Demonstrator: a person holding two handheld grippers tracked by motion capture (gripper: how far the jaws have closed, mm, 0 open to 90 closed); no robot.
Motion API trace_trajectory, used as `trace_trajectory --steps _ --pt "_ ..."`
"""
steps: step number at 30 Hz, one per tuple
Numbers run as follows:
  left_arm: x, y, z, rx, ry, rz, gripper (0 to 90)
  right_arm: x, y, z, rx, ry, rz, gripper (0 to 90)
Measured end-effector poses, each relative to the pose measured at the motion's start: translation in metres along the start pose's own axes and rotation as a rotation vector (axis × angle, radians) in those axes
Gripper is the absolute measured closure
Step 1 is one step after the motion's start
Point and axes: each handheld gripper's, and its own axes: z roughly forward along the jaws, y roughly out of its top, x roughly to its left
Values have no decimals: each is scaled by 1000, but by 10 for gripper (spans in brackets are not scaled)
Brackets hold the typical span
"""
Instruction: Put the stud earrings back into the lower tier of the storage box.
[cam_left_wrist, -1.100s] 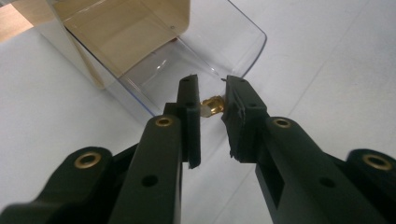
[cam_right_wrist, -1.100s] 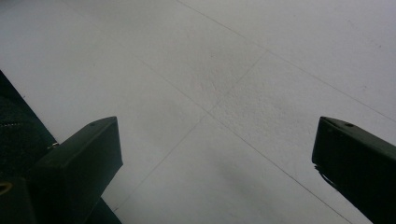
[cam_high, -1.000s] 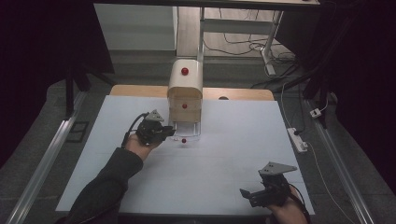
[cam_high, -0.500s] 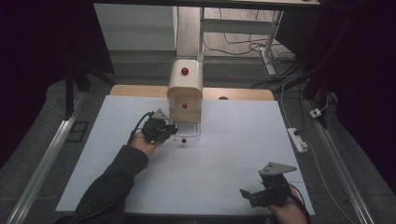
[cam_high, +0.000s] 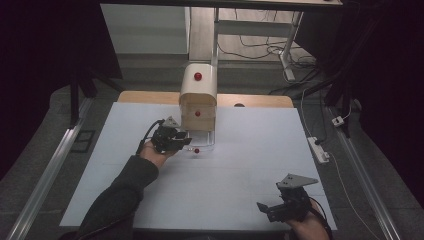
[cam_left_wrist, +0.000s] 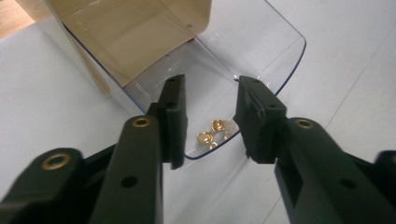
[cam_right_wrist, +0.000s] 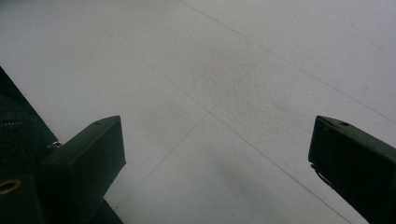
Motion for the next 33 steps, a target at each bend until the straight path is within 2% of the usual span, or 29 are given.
trace_trajectory --steps 5,10,13,15,19,26,33 --pt "-2 -1 -3 10 -19 0 498 0 0 -1 -5 -1 1 30" --pt "-6 -2 -7 21 -40 -13 355 -1 -1 -1 -14 7 6 25" --pt "-9 -2 -13 9 -52 -23 289 -1 -1 -2 -16 9 7 24" --pt "-10 -2 -18 -5 -74 -28 245 -1 -1 -2 -19 11 8 23" --pt "-14 -4 -26 -24 -106 -33 183 -1 -1 -2 -19 12 6 23" --pt "-20 -9 -36 -6 -128 -16 108 -1 -1 -2 -20 12 5 23" --pt "-23 -16 -41 -2 -156 -39 36 -1 -1 -3 -23 10 5 22"
